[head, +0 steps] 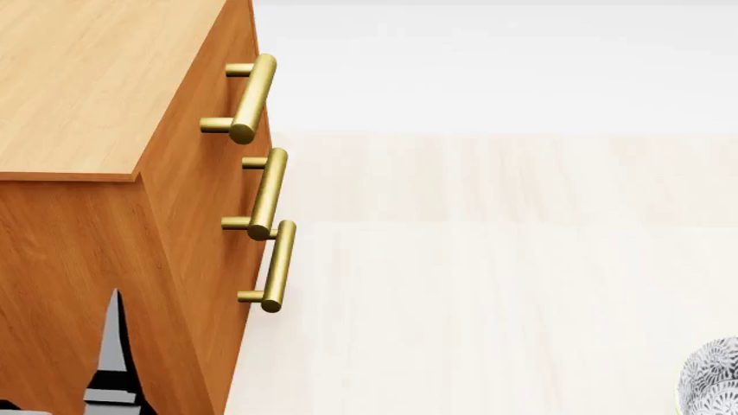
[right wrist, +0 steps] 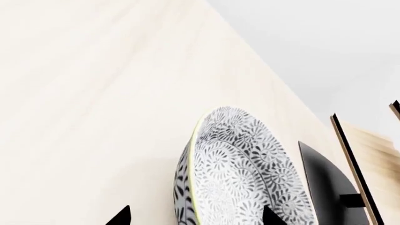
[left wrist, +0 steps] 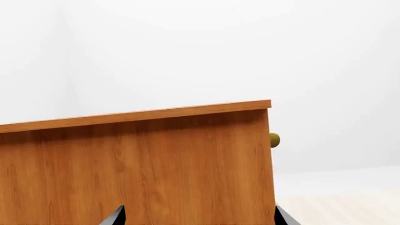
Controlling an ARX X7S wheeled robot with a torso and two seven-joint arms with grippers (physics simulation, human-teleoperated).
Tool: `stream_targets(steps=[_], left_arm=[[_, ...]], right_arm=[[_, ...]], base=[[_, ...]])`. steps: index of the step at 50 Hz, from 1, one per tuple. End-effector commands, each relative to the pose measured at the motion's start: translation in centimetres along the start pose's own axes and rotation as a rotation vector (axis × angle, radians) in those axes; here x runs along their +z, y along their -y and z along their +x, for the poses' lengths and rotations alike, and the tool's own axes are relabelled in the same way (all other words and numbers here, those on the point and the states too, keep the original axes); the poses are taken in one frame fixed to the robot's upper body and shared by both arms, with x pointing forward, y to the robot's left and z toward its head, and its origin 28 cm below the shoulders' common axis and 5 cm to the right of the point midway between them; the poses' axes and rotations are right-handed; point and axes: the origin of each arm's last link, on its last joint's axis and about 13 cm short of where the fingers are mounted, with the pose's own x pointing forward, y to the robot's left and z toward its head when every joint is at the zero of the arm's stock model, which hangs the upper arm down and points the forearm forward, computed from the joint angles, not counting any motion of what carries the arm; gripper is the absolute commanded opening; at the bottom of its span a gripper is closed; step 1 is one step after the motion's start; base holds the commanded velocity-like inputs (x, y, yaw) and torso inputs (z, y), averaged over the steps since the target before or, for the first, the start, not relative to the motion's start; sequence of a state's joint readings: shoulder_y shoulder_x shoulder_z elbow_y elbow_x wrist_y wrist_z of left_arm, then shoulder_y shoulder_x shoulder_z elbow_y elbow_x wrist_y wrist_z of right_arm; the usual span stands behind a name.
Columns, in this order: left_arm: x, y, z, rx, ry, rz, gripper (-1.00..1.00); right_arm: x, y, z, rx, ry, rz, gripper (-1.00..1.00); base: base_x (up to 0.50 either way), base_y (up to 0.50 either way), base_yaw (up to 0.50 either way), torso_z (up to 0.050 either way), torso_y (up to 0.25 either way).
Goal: Close the top drawer of the cabinet and put the bowl on top of it.
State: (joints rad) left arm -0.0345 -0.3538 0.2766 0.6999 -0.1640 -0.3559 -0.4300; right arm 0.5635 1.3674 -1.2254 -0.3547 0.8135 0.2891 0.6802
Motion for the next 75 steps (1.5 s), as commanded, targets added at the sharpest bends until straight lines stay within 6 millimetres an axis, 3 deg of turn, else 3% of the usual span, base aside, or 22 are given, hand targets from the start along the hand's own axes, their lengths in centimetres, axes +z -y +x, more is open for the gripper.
stream_targets(steps=[1,75], left_arm=[[-0.2,0.0,0.0,0.001,-0.004,-0.002,1.00],[-0.2,0.1,0.0,-0.002,-0.004,-0.005,1.00]], right_arm=[[-0.4,-0.2,0.3,0.005,-0.006,0.006,1.00],[-1.3,-1.0,1.6,0.012,-0.032,0.033,1.00]], base=[[0.00,0.00,0.00,0.000,0.000],[0.00,0.00,0.00,0.000,0.000]])
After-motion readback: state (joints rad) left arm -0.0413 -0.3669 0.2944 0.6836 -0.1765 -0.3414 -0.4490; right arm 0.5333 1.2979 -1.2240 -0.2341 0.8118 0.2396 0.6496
